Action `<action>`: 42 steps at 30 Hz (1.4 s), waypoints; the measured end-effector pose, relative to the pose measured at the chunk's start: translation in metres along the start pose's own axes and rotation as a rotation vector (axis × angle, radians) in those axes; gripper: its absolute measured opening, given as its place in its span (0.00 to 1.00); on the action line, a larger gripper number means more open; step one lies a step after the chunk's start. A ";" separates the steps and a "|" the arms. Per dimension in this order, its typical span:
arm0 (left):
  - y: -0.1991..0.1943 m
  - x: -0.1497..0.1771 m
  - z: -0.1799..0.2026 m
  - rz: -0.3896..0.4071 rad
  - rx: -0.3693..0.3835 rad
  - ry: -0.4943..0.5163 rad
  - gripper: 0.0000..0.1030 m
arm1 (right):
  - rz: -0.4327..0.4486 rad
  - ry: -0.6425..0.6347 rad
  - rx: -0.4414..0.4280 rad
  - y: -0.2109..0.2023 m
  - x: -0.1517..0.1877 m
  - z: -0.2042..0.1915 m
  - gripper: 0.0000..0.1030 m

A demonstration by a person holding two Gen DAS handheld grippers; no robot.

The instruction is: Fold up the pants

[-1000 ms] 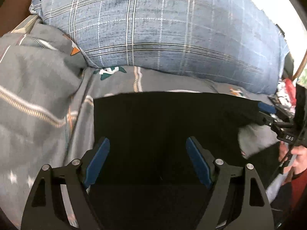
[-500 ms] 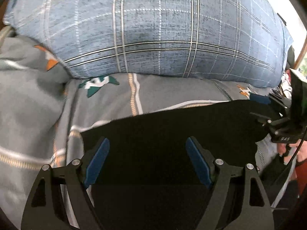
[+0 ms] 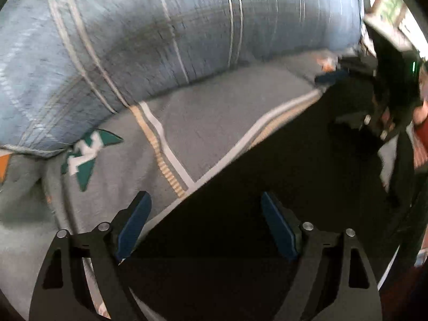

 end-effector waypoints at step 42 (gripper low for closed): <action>-0.146 0.194 0.091 0.129 0.083 -0.387 0.07 | 0.288 0.038 -0.002 -0.076 0.142 -0.265 0.25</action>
Point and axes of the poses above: each gripper's, at about its wrist camera, not at the fingertips, and y roughly the way its jaws point, z to its right, x to its underside, the point moved 5 cm from there along y, roughly the way its jaws point, and after that the axes turned 15 degrees about -x, right-handed, at the moved point
